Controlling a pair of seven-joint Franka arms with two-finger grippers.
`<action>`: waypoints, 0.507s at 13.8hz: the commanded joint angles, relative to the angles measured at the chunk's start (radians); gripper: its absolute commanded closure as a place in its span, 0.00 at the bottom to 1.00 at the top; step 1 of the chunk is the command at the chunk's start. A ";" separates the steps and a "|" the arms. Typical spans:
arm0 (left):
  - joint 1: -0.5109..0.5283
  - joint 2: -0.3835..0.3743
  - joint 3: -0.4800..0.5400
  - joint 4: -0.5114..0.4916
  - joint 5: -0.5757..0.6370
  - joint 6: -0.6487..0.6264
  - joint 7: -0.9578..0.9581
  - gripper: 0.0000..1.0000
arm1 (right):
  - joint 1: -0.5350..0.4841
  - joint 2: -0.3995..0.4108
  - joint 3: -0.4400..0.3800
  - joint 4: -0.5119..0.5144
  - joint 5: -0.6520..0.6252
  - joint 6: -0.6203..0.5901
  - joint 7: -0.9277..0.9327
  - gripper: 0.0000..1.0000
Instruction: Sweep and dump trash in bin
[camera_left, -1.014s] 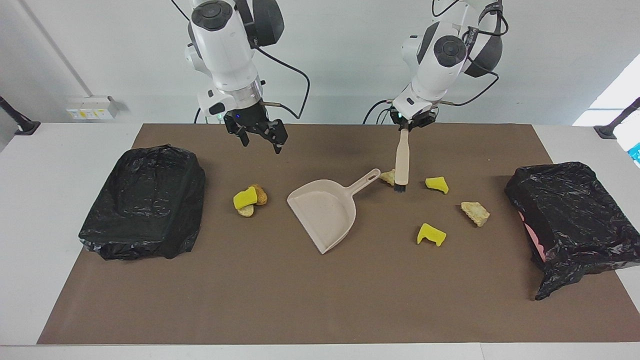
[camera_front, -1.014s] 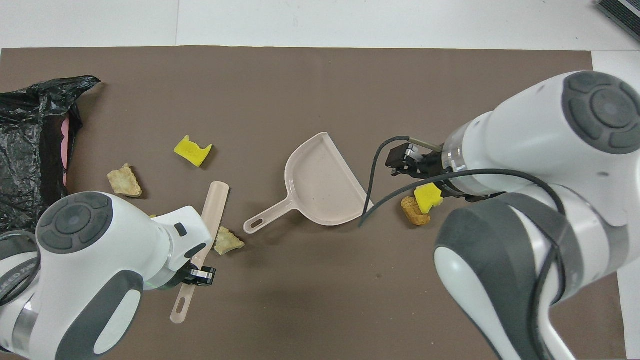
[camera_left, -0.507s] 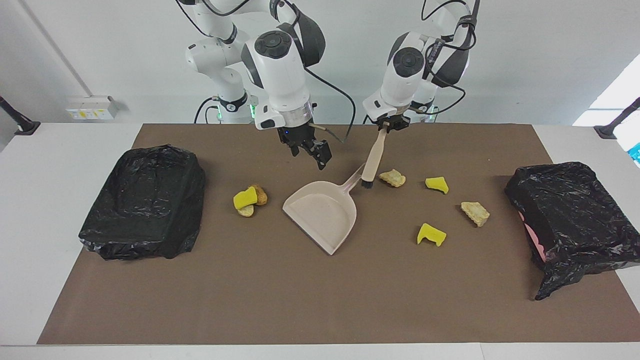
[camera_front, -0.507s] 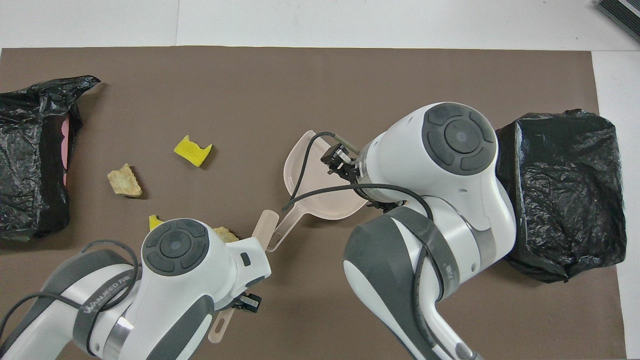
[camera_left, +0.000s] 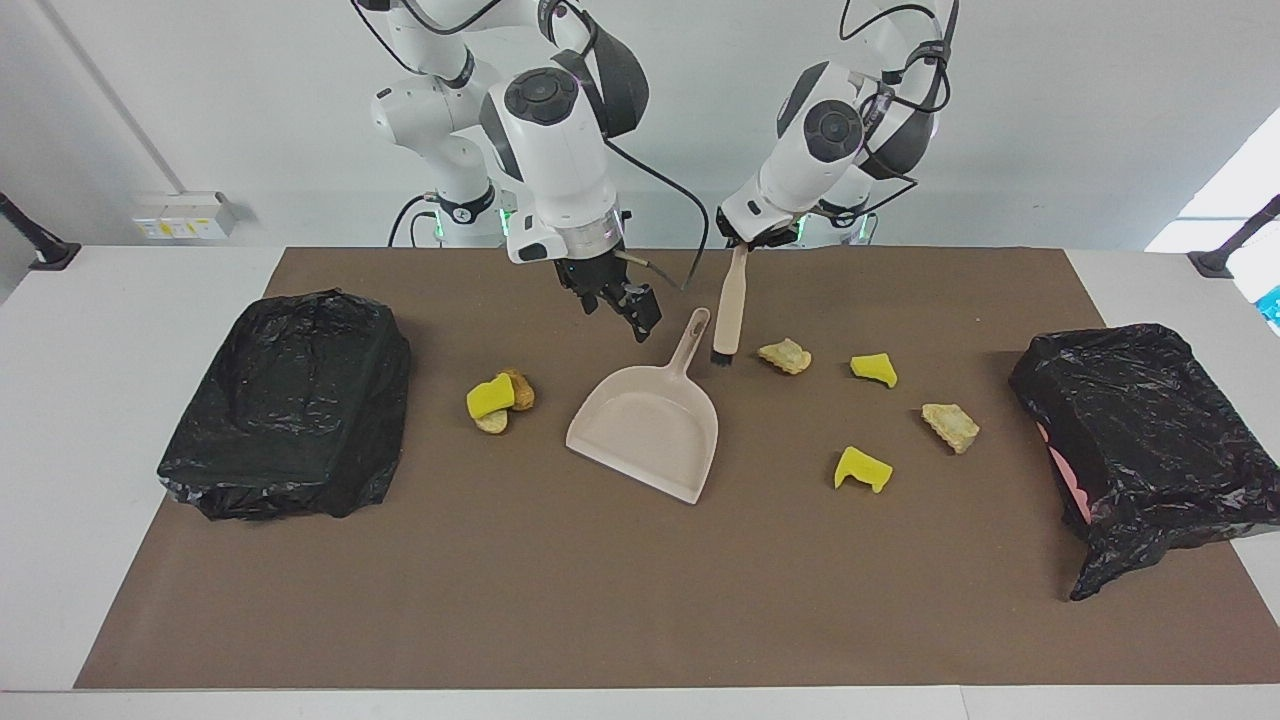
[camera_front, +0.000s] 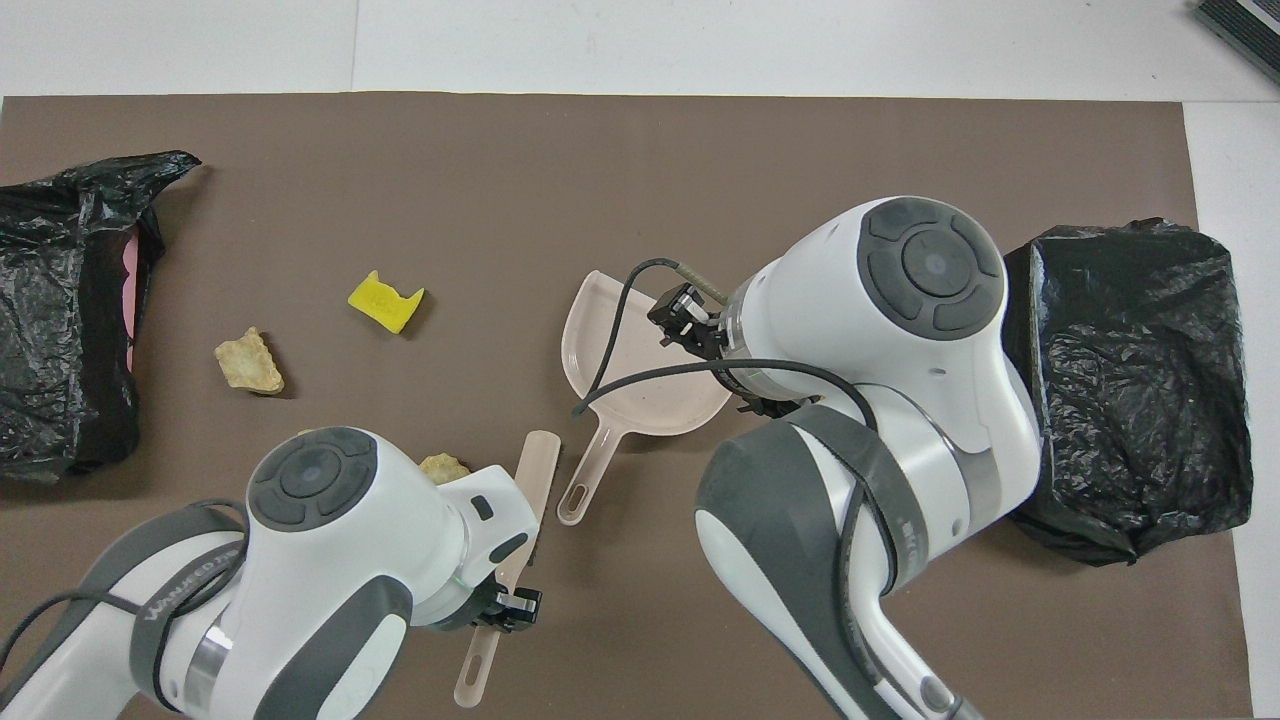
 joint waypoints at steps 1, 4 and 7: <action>0.119 -0.012 0.000 0.011 0.062 -0.003 0.008 1.00 | -0.007 -0.008 0.008 -0.008 0.065 -0.021 -0.044 0.00; 0.197 -0.006 -0.002 0.012 0.223 0.023 0.017 1.00 | 0.048 0.005 0.018 -0.057 0.071 -0.004 -0.050 0.00; 0.320 0.008 0.000 0.006 0.278 0.104 0.152 1.00 | 0.120 0.062 0.018 -0.077 0.106 0.054 -0.035 0.00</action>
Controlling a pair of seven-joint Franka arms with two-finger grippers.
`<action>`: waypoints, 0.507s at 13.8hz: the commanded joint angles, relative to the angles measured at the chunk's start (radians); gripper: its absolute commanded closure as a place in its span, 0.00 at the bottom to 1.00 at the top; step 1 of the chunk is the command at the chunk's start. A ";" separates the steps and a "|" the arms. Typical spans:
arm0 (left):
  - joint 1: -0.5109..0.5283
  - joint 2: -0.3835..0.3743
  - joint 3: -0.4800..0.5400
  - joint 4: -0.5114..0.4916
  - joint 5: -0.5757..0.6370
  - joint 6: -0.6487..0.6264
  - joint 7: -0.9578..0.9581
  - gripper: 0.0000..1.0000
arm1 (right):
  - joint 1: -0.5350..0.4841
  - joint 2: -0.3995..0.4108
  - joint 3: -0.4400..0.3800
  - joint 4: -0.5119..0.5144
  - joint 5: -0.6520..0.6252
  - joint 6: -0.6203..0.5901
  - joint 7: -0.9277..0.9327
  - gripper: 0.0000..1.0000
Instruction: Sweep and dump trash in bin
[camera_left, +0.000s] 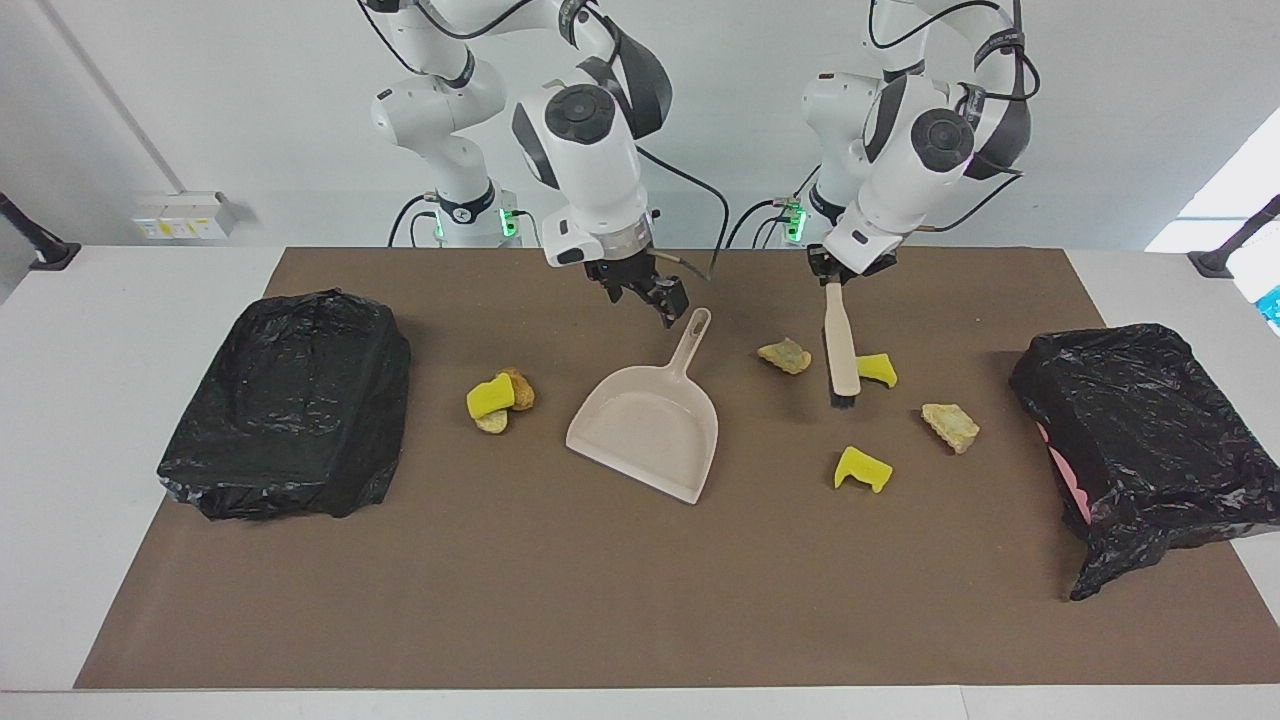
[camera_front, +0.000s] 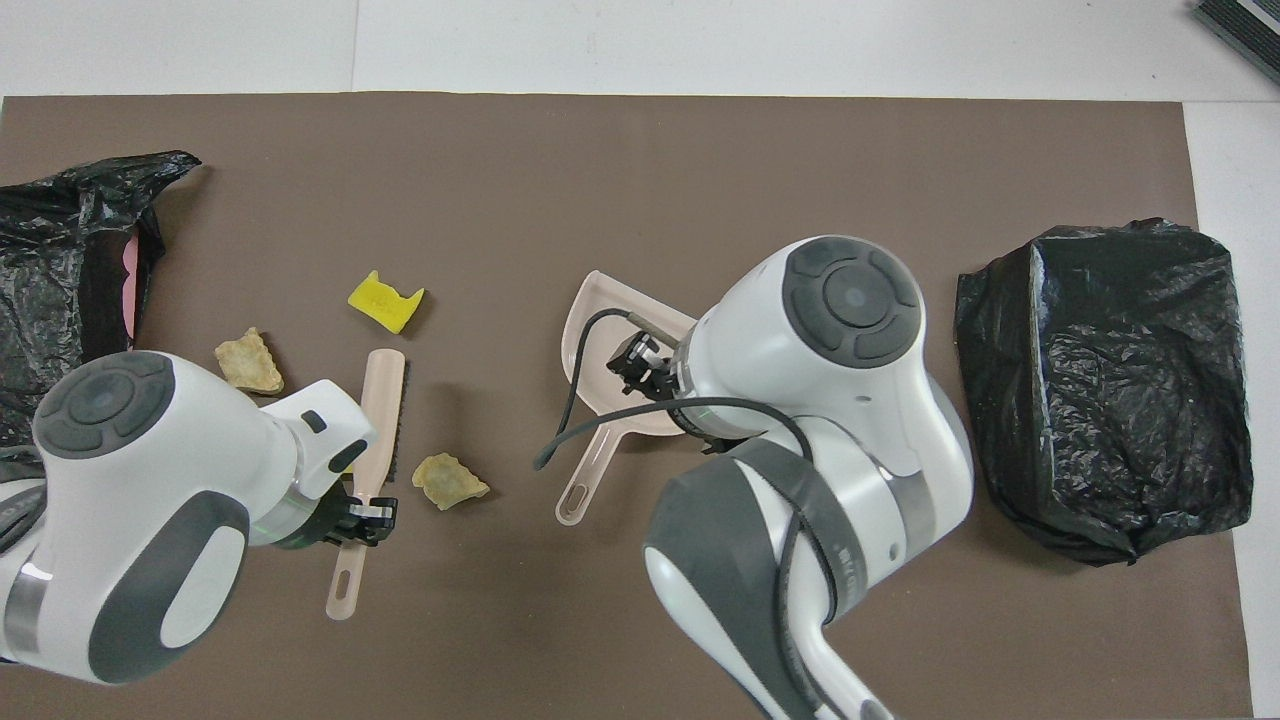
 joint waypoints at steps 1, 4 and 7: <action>0.138 0.013 -0.012 -0.003 0.032 0.079 0.156 1.00 | 0.040 0.049 -0.002 -0.035 0.062 0.087 -0.010 0.00; 0.264 0.043 -0.012 -0.001 0.059 0.153 0.322 1.00 | 0.106 0.130 -0.002 -0.089 0.068 0.232 0.019 0.00; 0.356 0.116 -0.011 0.007 0.102 0.253 0.433 1.00 | 0.116 0.144 -0.002 -0.109 0.068 0.261 0.026 0.00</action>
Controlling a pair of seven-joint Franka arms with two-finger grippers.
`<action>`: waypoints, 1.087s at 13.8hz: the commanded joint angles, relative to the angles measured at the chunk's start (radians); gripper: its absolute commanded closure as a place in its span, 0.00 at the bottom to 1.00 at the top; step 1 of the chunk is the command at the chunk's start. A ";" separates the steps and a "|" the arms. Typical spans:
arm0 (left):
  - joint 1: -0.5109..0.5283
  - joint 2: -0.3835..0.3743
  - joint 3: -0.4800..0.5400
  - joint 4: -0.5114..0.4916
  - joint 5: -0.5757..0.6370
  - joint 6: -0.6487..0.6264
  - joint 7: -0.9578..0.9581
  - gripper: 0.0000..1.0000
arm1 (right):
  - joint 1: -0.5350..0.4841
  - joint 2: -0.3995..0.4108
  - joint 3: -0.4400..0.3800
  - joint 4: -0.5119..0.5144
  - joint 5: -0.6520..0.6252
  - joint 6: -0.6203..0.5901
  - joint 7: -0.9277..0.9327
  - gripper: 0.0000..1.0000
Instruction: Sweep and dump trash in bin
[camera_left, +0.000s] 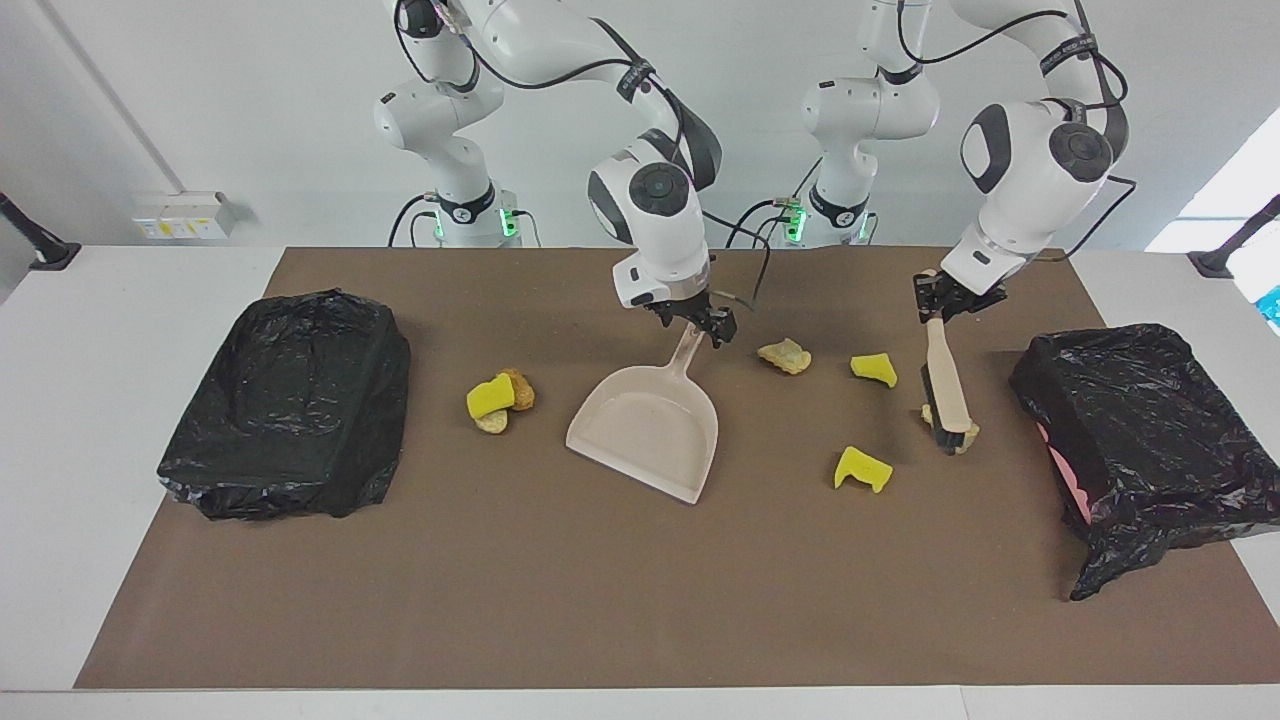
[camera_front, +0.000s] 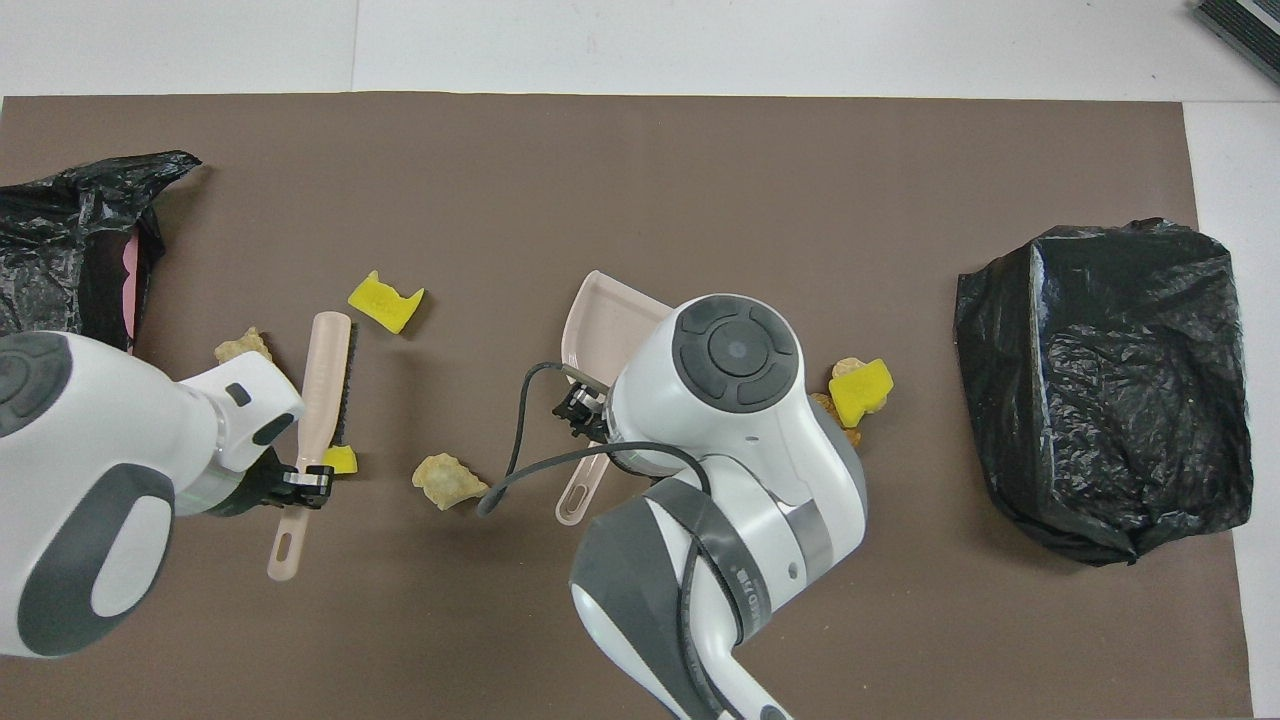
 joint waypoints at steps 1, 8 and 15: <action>0.110 0.097 -0.013 0.023 0.026 0.107 0.115 1.00 | -0.002 -0.022 -0.002 -0.045 0.019 0.016 -0.004 0.00; 0.061 0.124 -0.023 0.000 0.024 0.043 0.022 1.00 | 0.007 -0.028 -0.002 -0.036 -0.002 -0.011 -0.002 0.56; -0.170 0.067 -0.029 -0.064 -0.048 -0.048 -0.100 1.00 | 0.001 -0.033 -0.002 -0.016 0.005 -0.031 -0.136 1.00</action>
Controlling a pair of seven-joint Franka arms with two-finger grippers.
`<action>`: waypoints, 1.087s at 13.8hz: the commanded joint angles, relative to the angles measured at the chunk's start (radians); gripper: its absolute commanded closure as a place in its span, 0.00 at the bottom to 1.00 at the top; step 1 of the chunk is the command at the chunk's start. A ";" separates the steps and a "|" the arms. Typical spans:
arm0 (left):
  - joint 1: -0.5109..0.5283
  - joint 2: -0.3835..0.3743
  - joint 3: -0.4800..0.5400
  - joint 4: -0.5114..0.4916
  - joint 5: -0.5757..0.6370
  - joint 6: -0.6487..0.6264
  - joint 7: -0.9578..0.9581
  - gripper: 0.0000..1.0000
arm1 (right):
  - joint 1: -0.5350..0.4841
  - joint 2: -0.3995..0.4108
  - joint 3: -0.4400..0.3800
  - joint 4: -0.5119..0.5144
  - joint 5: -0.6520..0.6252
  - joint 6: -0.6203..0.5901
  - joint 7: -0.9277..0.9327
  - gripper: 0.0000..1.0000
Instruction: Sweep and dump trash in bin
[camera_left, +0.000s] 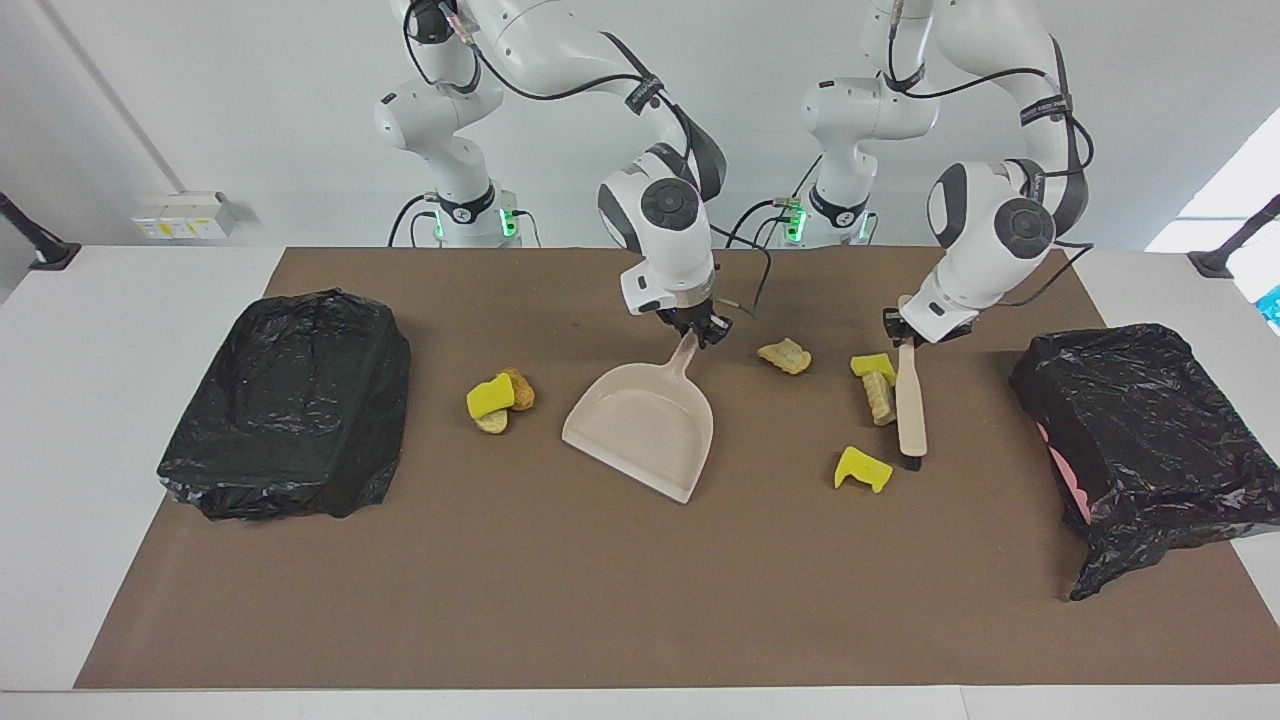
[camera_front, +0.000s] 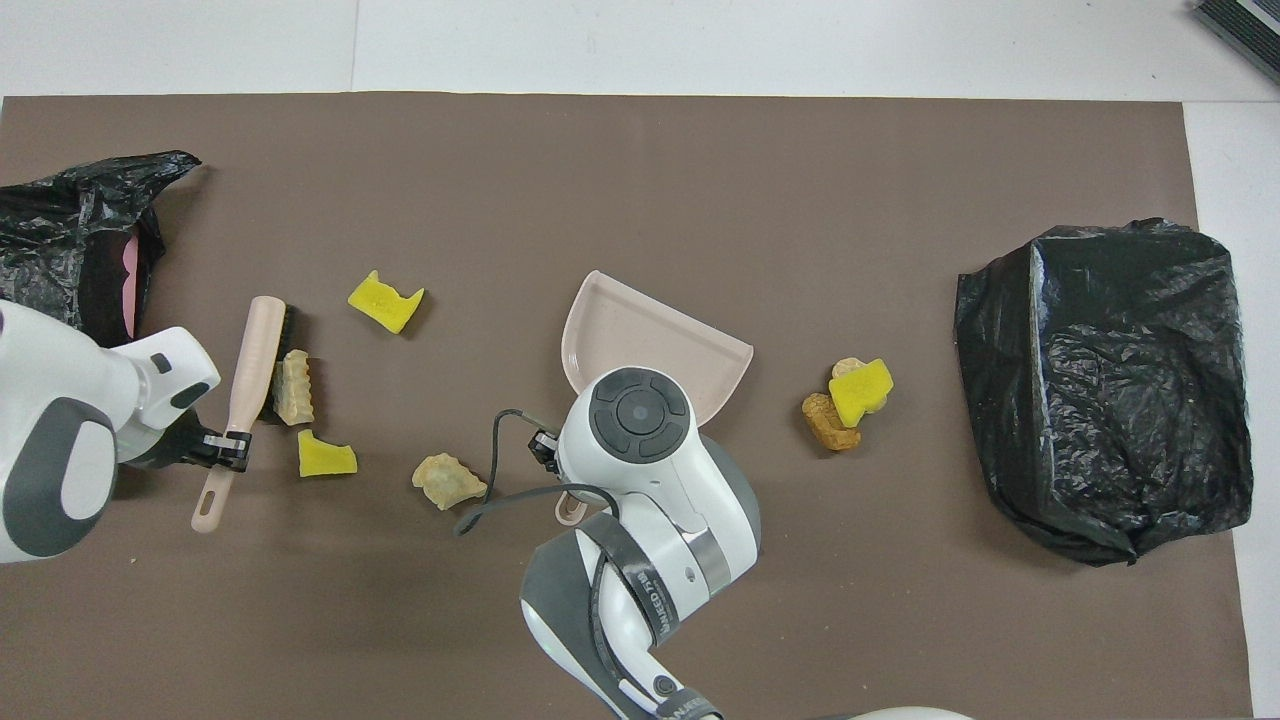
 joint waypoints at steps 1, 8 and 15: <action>-0.094 -0.053 0.015 -0.043 -0.031 -0.049 -0.003 1.00 | -0.009 -0.041 -0.001 -0.001 0.020 -0.022 -0.151 1.00; -0.064 -0.065 0.030 0.101 -0.019 -0.165 0.060 1.00 | -0.073 -0.264 -0.008 -0.147 -0.106 -0.193 -0.761 1.00; 0.003 0.105 0.030 0.193 0.084 0.032 0.172 1.00 | -0.088 -0.339 -0.005 -0.265 -0.195 -0.253 -1.415 1.00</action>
